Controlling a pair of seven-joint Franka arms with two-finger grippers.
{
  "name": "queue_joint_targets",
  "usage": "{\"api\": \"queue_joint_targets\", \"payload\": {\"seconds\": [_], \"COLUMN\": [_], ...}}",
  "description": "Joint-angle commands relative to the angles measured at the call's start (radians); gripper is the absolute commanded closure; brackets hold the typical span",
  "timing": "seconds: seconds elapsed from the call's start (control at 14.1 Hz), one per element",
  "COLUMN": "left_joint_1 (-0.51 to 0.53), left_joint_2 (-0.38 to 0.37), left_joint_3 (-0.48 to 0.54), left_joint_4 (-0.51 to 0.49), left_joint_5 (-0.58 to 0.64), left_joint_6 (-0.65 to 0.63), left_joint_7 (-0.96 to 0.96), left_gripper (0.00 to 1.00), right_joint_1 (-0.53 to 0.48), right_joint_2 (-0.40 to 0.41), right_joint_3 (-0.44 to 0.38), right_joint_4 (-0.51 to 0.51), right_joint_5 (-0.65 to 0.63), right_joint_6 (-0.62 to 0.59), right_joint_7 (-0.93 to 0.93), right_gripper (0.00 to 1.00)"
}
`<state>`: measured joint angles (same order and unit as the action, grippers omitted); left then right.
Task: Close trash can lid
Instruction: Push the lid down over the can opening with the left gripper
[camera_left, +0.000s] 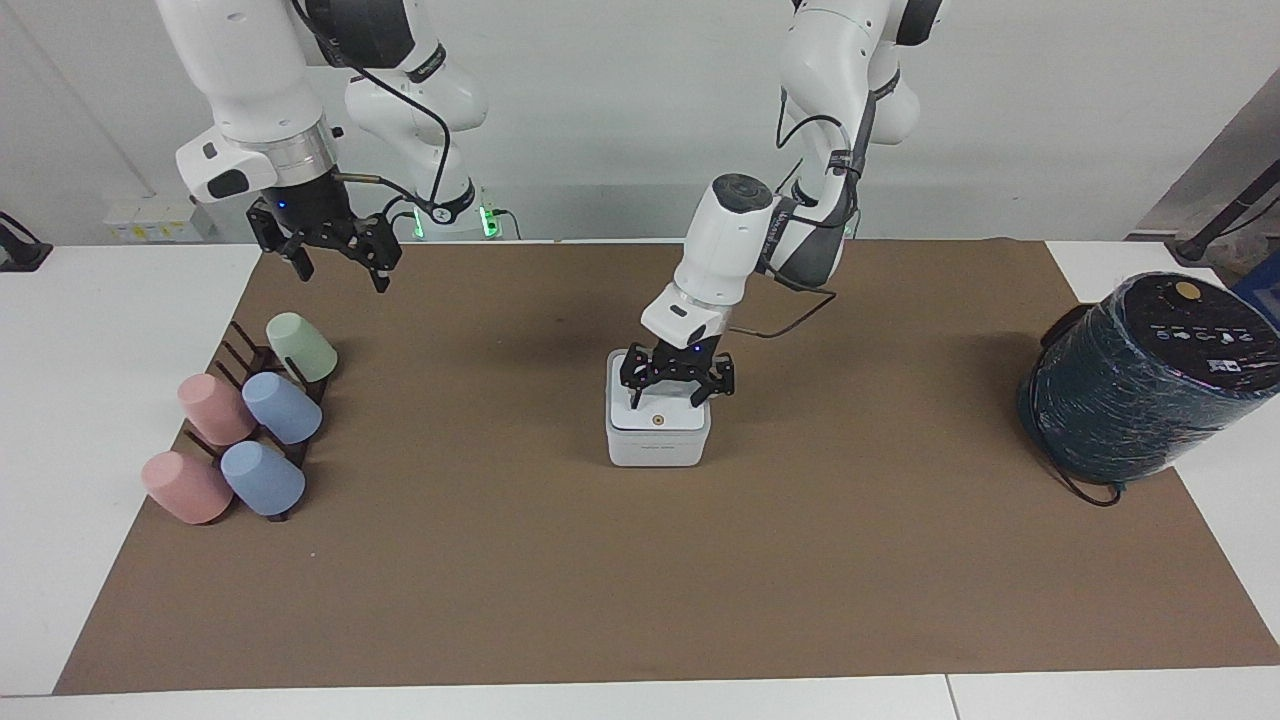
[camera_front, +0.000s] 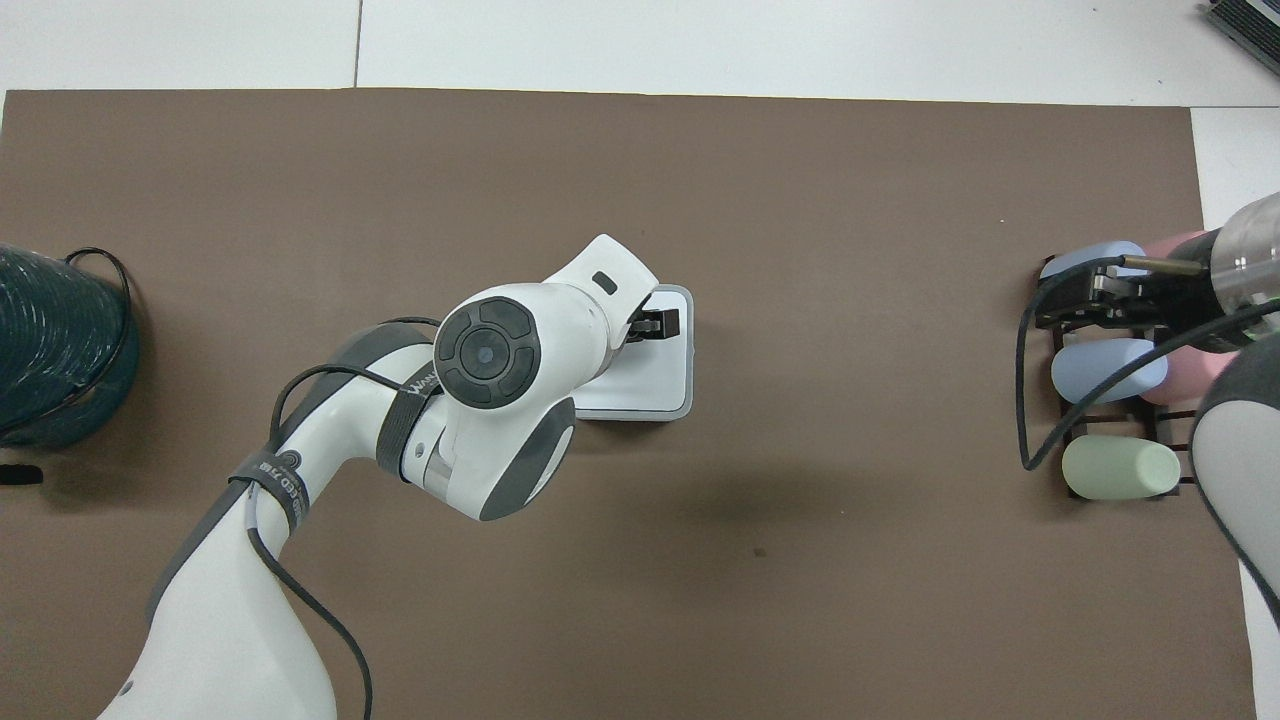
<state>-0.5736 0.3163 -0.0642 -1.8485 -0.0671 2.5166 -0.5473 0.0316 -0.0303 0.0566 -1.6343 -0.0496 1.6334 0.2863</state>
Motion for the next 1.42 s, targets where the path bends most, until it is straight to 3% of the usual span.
{"api": "queue_joint_targets", "payload": {"seconds": [0.0,1.35], "left_joint_1": [-0.012,-0.014], "left_joint_2": [0.038,0.09], "left_joint_3": [0.003,0.003], "left_joint_4": [0.02,0.09], "left_joint_5": [0.03,0.079], "left_joint_6": [0.011,-0.05], "left_joint_7": [0.004,0.003], "left_gripper": [0.0,0.0], "right_joint_1": [-0.015,-0.015], "right_joint_2": [-0.025,-0.025], "right_joint_3": [0.006,0.006], "right_joint_4": [-0.029,-0.03], "right_joint_5": [0.007,0.007], "right_joint_6": [0.011,0.011], "right_joint_7": [-0.024,-0.024], "right_gripper": [0.0,0.0]}}
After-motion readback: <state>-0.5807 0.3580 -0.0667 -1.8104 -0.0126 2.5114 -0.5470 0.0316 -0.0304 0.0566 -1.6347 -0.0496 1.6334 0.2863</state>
